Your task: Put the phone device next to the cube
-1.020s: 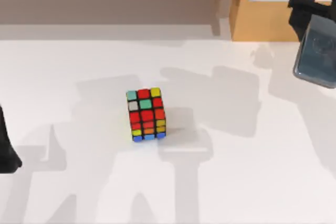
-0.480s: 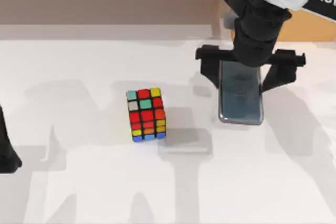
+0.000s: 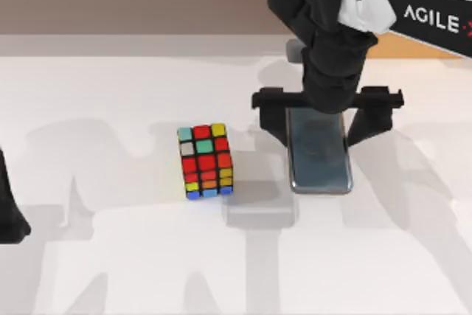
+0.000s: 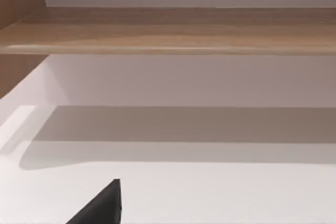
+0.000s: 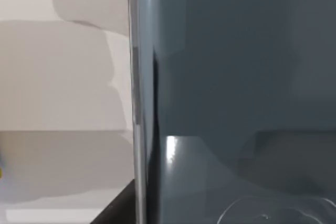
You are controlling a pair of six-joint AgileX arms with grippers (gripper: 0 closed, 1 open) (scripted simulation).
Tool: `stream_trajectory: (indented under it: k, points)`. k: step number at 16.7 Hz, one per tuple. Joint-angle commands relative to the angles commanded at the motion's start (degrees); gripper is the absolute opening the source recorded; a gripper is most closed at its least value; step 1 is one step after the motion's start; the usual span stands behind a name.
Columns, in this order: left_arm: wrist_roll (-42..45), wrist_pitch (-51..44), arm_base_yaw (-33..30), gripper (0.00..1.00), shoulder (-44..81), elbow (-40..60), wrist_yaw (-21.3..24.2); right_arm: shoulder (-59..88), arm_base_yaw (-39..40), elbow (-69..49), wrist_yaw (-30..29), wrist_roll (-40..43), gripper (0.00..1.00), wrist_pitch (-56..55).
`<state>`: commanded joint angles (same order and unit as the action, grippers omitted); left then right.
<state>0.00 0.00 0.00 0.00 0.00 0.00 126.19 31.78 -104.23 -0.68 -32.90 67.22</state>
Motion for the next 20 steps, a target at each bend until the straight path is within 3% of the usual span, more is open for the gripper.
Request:
stream_trajectory:
  k: [20]
  points:
    - [0.0,0.0,0.0,1.00,0.0,0.0,0.0,-8.1,1.0,-5.3,-1.7,-2.1,0.00,4.8]
